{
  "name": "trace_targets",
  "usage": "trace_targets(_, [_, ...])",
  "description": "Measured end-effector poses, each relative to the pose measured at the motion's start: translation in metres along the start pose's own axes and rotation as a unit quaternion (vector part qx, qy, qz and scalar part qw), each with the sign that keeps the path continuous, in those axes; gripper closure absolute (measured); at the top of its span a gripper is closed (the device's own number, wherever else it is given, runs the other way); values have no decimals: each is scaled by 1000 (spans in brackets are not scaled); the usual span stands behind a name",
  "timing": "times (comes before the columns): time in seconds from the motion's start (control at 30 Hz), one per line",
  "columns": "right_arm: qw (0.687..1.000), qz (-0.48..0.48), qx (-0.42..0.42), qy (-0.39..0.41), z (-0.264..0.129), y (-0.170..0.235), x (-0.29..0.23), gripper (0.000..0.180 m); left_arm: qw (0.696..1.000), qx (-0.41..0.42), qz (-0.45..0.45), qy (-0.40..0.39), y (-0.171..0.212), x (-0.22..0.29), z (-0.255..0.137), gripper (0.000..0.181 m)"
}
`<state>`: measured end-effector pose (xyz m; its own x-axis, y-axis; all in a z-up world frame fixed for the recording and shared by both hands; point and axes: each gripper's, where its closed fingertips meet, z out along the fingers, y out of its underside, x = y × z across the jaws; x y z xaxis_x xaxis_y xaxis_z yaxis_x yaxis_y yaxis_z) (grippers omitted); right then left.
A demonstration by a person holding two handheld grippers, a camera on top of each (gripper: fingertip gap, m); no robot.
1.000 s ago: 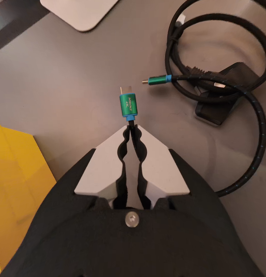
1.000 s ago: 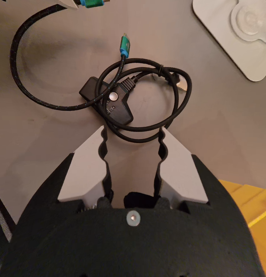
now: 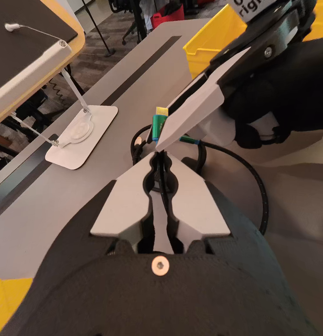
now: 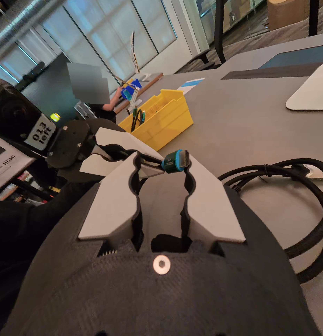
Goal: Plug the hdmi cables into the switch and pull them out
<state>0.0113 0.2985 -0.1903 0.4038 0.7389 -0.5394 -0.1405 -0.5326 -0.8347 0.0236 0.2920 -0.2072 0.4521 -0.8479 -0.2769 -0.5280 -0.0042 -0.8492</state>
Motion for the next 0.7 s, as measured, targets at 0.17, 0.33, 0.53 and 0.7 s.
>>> trace_targets(0.17, [999,10,32,-21,-8,-10,-2,162,1000,22,-1,13,-10,7,0,177])
trace_targets(0.33, [999,-14,36,-19,-11,-13,-5,171,999,31,-5,18,-14,10,2,177])
trace_targets(0.53, [999,-46,25,5,-13,-14,-4,172,999,31,-8,16,-16,10,4,176])
trace_targets(0.7, [998,-43,36,-17,-14,-21,-16,172,1000,11,-8,14,-11,9,7,168])
